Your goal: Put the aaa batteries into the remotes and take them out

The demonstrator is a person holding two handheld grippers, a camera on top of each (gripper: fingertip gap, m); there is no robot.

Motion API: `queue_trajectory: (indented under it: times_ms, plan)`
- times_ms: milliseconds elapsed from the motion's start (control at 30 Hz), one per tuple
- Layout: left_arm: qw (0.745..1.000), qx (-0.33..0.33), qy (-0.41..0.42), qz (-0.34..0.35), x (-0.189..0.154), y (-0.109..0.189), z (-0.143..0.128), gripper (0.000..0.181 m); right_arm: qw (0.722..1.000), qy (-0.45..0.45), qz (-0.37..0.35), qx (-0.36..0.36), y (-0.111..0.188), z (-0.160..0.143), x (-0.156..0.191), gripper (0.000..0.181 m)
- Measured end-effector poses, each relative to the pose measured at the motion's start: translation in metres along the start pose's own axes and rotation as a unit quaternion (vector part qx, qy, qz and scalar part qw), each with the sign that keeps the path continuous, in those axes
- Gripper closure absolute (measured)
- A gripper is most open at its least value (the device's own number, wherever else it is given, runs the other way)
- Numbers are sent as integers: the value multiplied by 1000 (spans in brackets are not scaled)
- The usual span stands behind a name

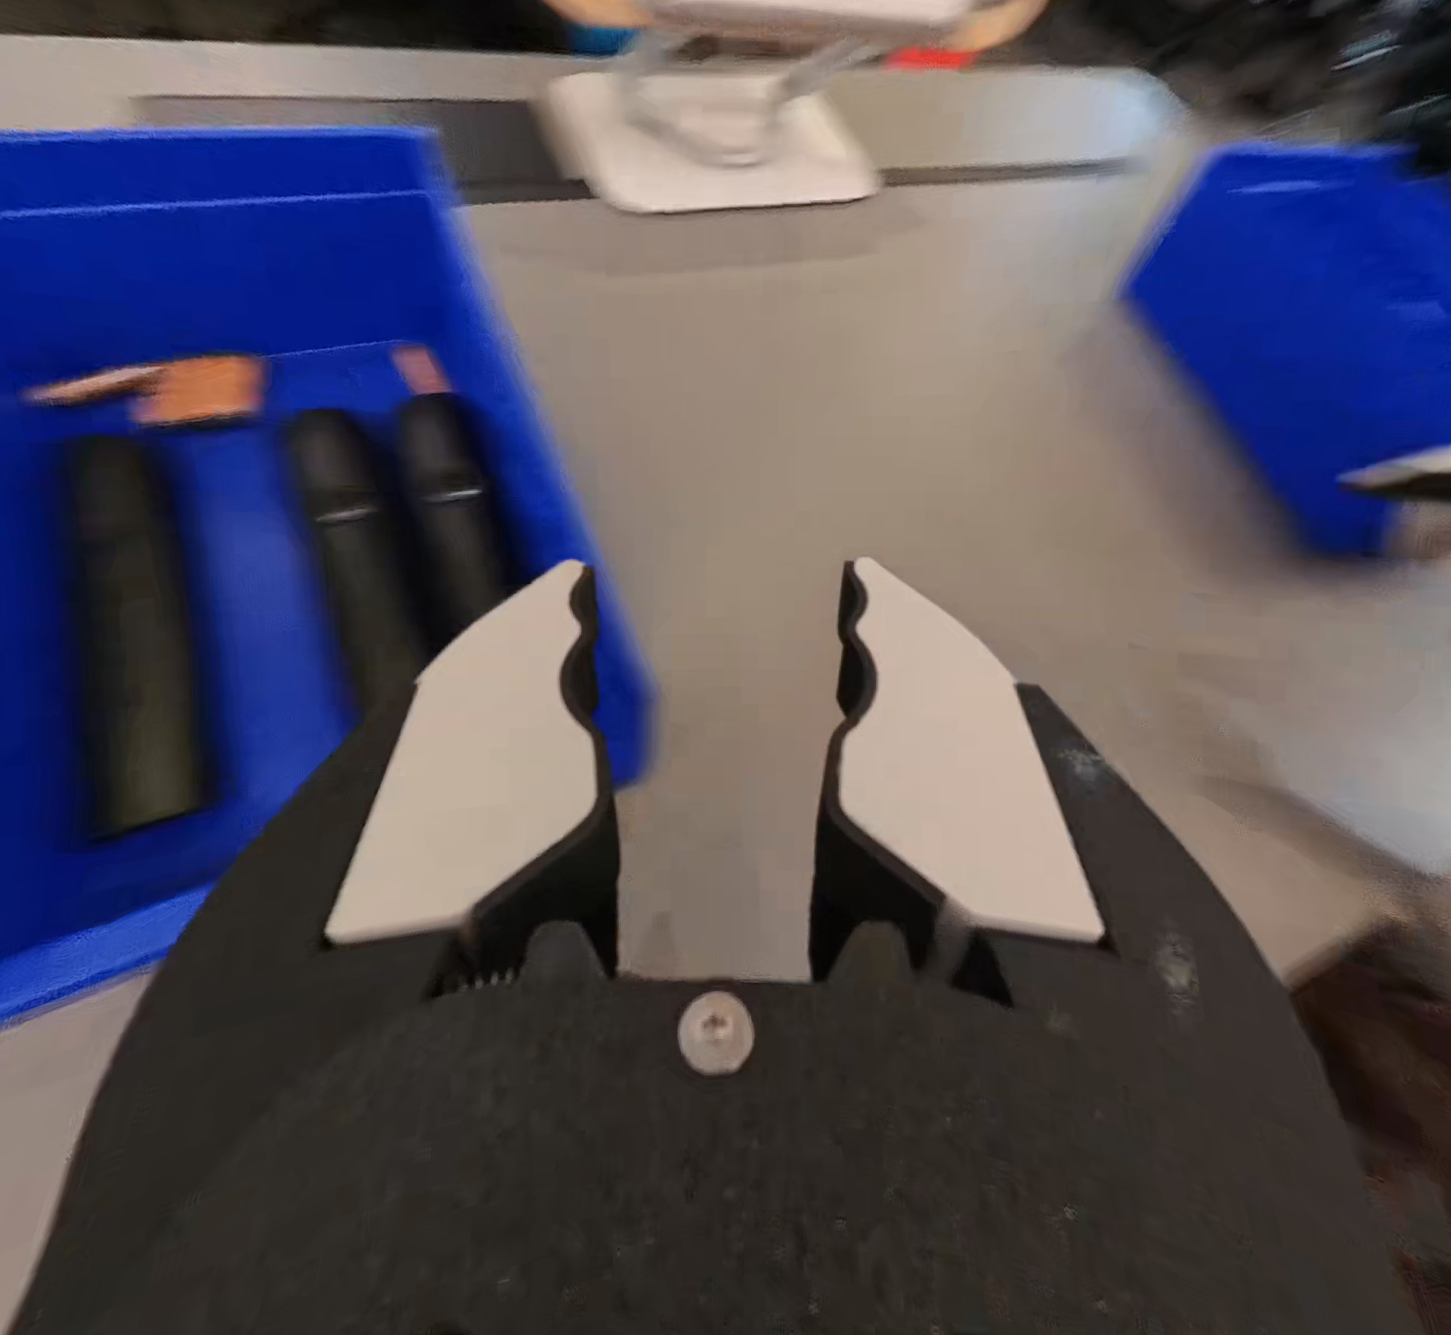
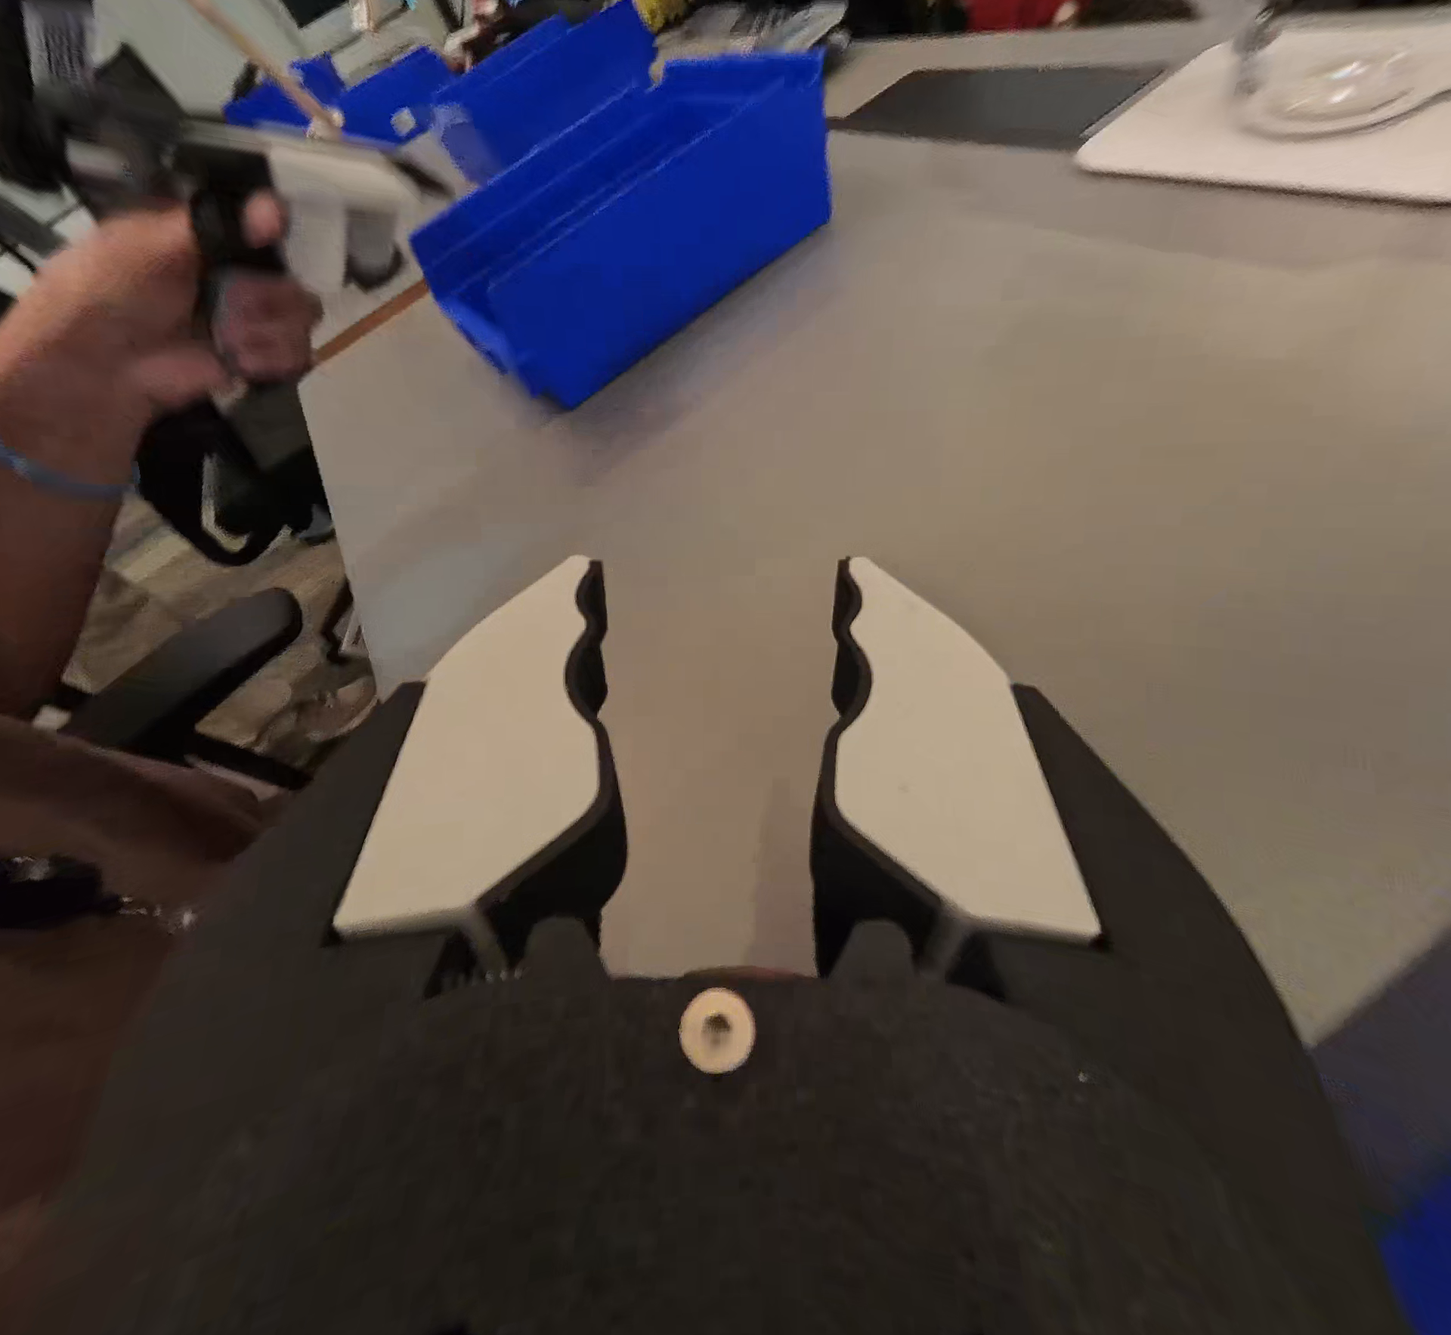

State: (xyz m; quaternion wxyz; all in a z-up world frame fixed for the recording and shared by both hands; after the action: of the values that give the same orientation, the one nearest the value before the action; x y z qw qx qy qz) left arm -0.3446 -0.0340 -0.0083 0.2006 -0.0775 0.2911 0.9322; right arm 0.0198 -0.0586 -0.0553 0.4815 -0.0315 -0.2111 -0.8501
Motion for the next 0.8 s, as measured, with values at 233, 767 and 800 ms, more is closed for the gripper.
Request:
queue_trajectory:
  times_ms: [233, 767, 800]
  plan:
    - [967, 183, 3, 175, 114, -59, 6, 116, 998, -16, 50, 20, -17, -22, 6, 126]
    - [925, 327, 41, 188, 175, -151, -6, 127, 996, -28, 78, 35, -19, -25, 9, 129]
    - [926, 326, 36, 186, 174, -151, -6, 130, 996, -27, 82, 38, -22, -25, 11, 129]
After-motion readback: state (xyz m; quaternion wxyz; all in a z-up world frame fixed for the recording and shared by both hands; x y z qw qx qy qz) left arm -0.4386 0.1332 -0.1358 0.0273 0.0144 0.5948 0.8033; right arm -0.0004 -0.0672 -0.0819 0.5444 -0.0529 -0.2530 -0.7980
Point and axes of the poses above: each gripper's, where its closed fingertips meet, y back along the fingers, z out of its top, x = y × z across the jaws, the point moved 6 cm from there along y, back along the fingers, and after that the axes turned 5 degrees about y, right-handed, at the moved point
